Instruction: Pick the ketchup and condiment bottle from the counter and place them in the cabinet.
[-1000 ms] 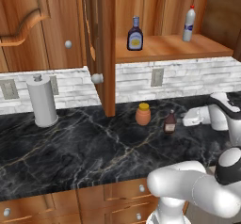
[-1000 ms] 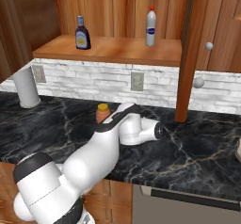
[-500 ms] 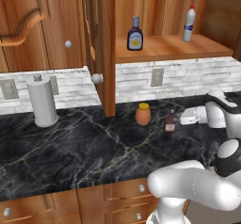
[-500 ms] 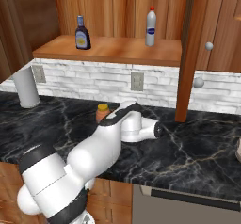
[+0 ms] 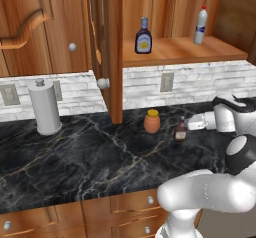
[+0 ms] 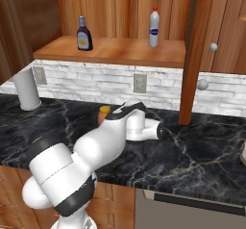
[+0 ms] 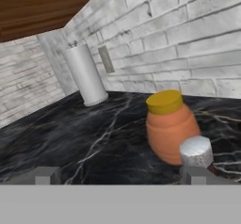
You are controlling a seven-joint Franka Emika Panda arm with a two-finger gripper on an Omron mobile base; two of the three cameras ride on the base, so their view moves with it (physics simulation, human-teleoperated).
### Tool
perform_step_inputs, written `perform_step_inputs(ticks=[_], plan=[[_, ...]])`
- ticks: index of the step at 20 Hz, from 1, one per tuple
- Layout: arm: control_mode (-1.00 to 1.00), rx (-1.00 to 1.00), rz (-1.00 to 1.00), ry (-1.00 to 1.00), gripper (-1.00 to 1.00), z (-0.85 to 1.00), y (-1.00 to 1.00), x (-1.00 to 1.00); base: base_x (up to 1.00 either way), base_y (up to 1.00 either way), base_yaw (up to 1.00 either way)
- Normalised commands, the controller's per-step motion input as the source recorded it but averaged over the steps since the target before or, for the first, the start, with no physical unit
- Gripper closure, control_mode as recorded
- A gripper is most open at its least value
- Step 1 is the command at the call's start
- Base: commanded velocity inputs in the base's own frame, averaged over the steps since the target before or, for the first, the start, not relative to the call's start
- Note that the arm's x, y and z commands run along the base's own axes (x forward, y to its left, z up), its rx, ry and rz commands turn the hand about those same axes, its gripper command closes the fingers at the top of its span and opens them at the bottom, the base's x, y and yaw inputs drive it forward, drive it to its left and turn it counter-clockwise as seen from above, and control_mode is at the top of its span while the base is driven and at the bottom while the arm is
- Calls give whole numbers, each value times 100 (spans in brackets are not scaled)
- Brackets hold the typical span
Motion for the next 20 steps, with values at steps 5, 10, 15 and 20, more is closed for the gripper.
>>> perform_step_inputs(ticks=[5, 10, 15, 20], plan=[[-100, 0, 0, 0, -100, -4, -3, 3, 0, 0, 0], [-100, 0, -1, 0, -100, -4, -1, 0, 0, 0, 0], [-100, 0, 0, 0, -100, 0, 0, 0, 0, 0, 0], [-100, 0, 0, 0, -100, -2, 0, 0, 0, 0, 0]])
